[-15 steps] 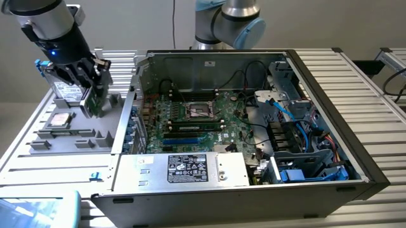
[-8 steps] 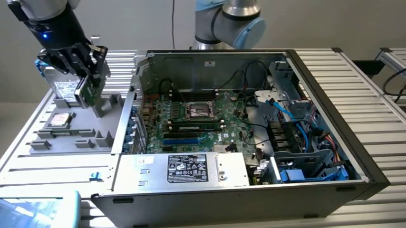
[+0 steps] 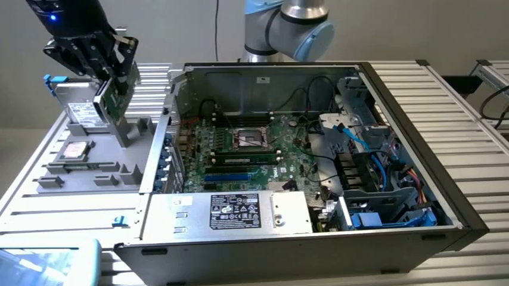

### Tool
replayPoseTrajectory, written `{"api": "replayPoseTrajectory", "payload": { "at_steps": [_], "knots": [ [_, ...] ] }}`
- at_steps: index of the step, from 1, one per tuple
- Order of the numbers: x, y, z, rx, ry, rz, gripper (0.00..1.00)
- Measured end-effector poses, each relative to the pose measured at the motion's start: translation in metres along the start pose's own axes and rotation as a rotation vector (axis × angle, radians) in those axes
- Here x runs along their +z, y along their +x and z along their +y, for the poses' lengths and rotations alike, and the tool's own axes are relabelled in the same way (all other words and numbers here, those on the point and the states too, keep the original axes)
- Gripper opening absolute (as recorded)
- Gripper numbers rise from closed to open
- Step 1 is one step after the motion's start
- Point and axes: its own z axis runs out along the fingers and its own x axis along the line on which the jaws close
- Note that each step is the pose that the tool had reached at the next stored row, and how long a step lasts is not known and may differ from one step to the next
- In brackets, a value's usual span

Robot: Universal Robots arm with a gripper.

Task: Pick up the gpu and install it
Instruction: 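Pick up the gpu and move the gpu toward the slot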

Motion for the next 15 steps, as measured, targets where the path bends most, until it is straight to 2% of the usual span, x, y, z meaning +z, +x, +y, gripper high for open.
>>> {"api": "replayPoseTrajectory", "payload": {
  "at_steps": [5,9,15],
  "knots": [
    [-0.0223,-0.015,0.0008,0.001,0.0002,0.0047,0.29],
    [-0.0401,-0.025,0.0014,0.002,0.0006,0.0139,0.29],
    [-0.059,-0.047,0.0021,0.005,0.0015,0.0281,0.29]
  ]
}}
